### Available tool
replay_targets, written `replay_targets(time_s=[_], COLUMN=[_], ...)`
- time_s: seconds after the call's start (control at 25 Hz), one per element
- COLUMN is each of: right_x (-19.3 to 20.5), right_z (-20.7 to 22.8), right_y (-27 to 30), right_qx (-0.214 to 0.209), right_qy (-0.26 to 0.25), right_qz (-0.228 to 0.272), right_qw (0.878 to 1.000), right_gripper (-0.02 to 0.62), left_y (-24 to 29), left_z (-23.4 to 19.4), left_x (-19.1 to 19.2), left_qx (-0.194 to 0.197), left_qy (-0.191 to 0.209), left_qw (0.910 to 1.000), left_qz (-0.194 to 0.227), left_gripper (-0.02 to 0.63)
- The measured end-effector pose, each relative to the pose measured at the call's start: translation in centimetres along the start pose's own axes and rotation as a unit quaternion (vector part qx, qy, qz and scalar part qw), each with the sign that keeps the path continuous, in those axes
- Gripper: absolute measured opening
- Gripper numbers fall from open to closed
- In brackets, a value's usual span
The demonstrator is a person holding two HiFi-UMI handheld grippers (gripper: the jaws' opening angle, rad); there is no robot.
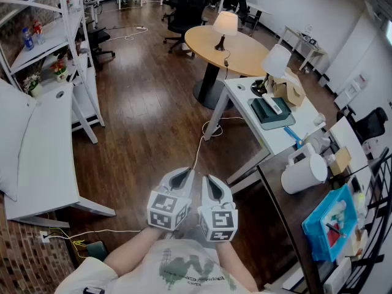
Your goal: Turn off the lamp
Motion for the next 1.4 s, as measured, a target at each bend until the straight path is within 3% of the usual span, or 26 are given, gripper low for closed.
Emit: replay_targets(time_s=[0.32,0.64,1.04,1.4], right_x=[-0.3,-2.0,-5.0,-6.1], right_z=[1.4,4.6,11.2,17.5], right_y=[4.3,12.1,22.1,28.4], right_qx=[-0.009,-0.028,-0.050,-0.051], right_qy=[0.006,0.021,0.022,0.026], right_qz=[0.008,0.019,0.023,0.018], right_qw=[1.000,0.999,0.998,0.998], right_gripper=[0.000,0.000,0.000,0.000], left_y=[3.2,9.2,19.7,28.4], left_z=[-2.5,-6.4,-10.2,-11.5], left_x=[-0.9,-3.2,-6.8,-9.1], left_qx=[-0.010,-0.031,-0.051,-0.048], left_qy=[0.008,0.022,0.021,0.028], left_qw=[0.9999,0.9993,0.9984,0.9982], left_qz=[-0.003,-0.007,-0.013,-0.023], left_gripper=[0.000,0.000,0.000,0.000])
Point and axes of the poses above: the fingertips, and each gripper's own axes: y forward along the fingers, z to its right, x out of its underside, the point moved 8 cm from there along -y, backward along the fingers, and after that the axes turned 14 degrees about x, right-handed, at the moved point
